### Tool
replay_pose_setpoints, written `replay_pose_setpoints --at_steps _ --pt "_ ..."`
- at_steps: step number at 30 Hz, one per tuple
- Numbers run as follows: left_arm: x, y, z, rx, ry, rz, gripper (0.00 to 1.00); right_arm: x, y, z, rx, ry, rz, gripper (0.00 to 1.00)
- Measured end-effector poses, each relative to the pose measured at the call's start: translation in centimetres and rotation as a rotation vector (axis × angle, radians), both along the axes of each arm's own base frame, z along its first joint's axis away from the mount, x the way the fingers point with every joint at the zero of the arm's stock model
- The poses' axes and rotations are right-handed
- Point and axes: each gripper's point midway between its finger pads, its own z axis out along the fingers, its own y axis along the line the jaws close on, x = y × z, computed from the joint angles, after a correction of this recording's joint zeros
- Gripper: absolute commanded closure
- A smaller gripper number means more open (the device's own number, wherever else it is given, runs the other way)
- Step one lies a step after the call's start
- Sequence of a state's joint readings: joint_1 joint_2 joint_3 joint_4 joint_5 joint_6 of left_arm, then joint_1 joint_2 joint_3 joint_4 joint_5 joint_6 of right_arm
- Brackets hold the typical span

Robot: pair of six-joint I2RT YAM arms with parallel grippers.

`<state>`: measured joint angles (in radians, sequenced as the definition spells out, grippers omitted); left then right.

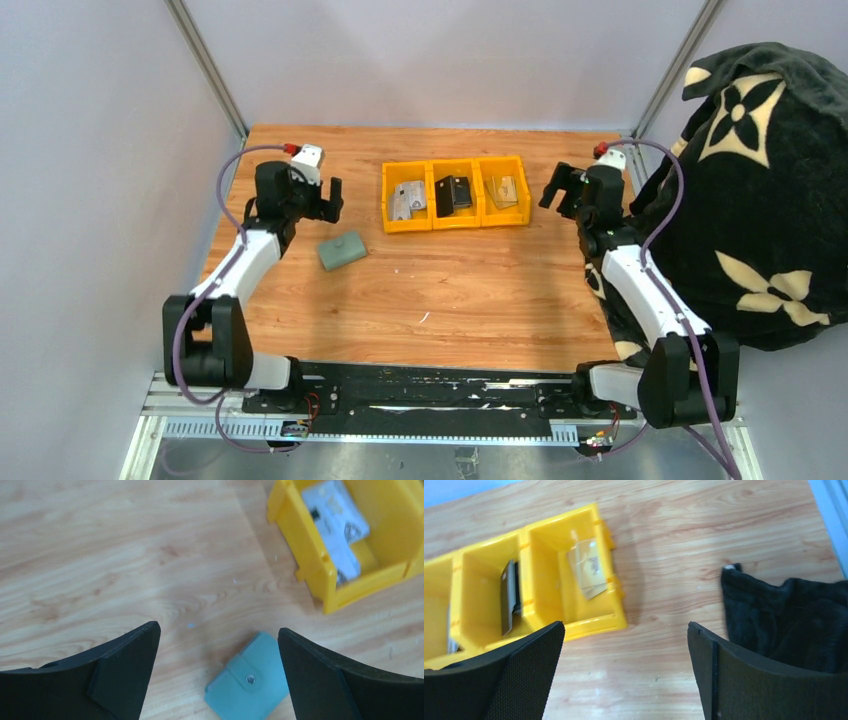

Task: Take the credit cards out of the card holder
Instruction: Move the card holder to the center of the board.

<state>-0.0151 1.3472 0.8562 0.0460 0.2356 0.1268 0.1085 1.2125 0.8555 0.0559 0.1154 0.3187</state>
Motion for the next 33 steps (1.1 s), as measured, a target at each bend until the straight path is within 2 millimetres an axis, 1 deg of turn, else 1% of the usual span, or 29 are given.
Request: replay_pose_setpoints --at_steps 1,3,5,8,9,12,14,18,21,24,28,31,33 --pt "0.2 -0.2 -0.6 0.008 0.039 -0.021 0.0 0.0 0.9 0.4 -0.002 0.006 0.021 0.04" --pt "0.2 -0.6 -2.7 0.033 0.163 -0.08 0.01 -0.4 3.8 1.2 -0.013 0.018 0.095 0.04" --pt "-0.3 -0.8 -4.6 0.058 0.26 -0.126 0.02 -0.9 6.9 1.7 -0.026 0.027 0.174 0.04" --pt "-2.0 -1.1 -7.2 0.091 0.398 -0.22 0.02 -1.3 10.8 1.6 -0.055 0.059 0.278 0.04" --pt "-2.8 -1.2 -7.9 0.101 0.439 -0.257 0.02 -1.3 11.7 1.5 -0.066 0.073 0.299 0.04" --pt "-5.0 -1.4 -9.3 0.127 0.518 -0.345 0.02 -0.7 14.6 0.7 -0.106 0.121 0.359 0.05" --pt "-6.0 -1.4 -9.7 0.146 0.546 -0.395 0.04 -0.5 15.9 0.1 -0.129 0.15 0.382 0.06" --pt "-7.0 -1.3 -10.5 0.181 0.576 -0.461 0.12 0.7 18.0 -1.1 -0.167 0.198 0.408 0.08" --pt "-7.4 -1.1 -11.4 0.198 0.596 -0.492 0.15 1.8 19.3 -2.2 -0.187 0.231 0.416 0.1" --pt "-7.3 -1.1 -11.9 0.215 0.597 -0.516 0.15 3.1 20.2 -3.3 -0.203 0.258 0.415 0.11" --pt "-7.3 -1.0 -12.2 0.231 0.592 -0.541 0.11 4.6 21.1 -4.8 -0.225 0.297 0.409 0.13" --pt "-7.9 -1.1 -12.9 0.241 0.599 -0.564 0.09 5.7 21.8 -5.7 -0.236 0.311 0.4 0.19" --pt "-8.2 -1.3 -13.2 0.247 0.598 -0.581 0.1 6.2 21.8 -6.1 -0.249 0.321 0.387 0.22"
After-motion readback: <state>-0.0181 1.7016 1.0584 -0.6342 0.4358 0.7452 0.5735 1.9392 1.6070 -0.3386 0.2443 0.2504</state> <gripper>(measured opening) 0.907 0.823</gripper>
